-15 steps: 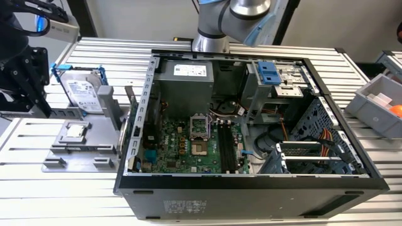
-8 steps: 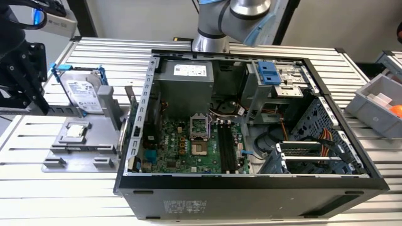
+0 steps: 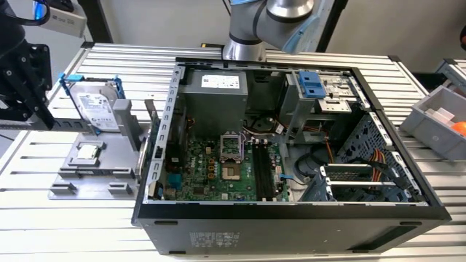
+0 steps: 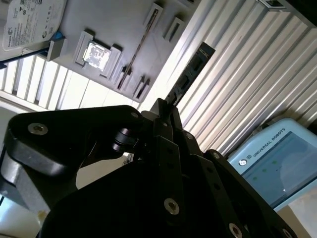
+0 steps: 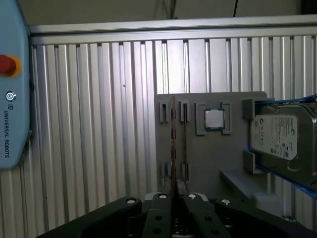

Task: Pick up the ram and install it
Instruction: 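Pick up the ram and move it above insertion slot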

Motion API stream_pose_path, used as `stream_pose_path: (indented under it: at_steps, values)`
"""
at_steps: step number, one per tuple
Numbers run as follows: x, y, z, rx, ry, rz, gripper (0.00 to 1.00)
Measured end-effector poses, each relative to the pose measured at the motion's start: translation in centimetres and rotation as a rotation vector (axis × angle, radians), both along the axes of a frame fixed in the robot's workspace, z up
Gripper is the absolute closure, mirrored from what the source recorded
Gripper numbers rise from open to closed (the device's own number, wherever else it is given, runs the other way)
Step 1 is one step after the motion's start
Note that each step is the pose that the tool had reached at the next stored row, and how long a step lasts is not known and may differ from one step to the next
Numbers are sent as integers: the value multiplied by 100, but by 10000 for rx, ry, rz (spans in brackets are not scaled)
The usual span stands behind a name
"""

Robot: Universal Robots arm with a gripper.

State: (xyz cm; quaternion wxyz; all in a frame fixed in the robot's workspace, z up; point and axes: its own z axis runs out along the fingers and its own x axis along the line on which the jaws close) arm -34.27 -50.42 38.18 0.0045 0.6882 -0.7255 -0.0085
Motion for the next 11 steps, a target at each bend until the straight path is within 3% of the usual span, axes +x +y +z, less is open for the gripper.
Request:
stream_pose_path:
  at_steps: [11]
  values:
    - [0, 3, 114, -8, 2, 0, 100]
